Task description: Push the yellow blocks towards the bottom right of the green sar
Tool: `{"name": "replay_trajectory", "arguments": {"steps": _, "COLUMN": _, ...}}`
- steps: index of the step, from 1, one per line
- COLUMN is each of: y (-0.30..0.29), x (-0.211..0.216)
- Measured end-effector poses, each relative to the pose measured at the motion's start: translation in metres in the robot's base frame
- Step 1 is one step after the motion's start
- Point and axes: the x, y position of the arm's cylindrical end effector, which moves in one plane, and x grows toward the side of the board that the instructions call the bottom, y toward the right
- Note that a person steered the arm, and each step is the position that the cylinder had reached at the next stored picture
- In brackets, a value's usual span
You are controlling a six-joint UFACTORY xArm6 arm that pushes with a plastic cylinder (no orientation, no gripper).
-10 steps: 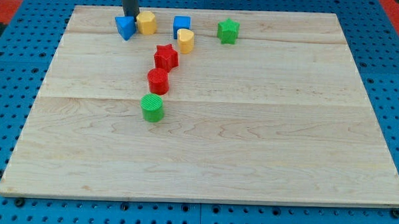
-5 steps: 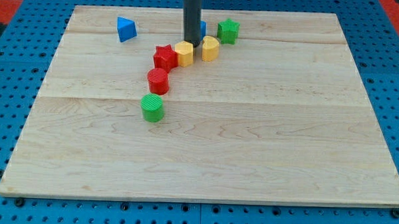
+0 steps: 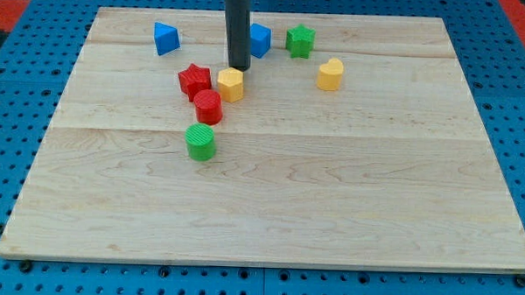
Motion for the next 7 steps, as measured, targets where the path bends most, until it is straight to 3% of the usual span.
{"name": "replay_trajectory", "arguments": {"steps": 1, "y": -0.060, "x": 0.005}}
{"name": "replay_trajectory", "arguments": {"steps": 2, "y": -0.061, "x": 0.044}}
{"name": "replay_trajectory", "arguments": {"steps": 3, "y": -0.016, "x": 0.058}}
{"name": "replay_trajectory", "arguments": {"steps": 5, "y": 0.092, "x": 0.027}}
{"name": "replay_trajectory", "arguments": {"steps": 6, "y": 0.071, "x": 0.008}}
{"name": "replay_trajectory", "arguments": {"steps": 7, "y": 0.135, "x": -0.022}}
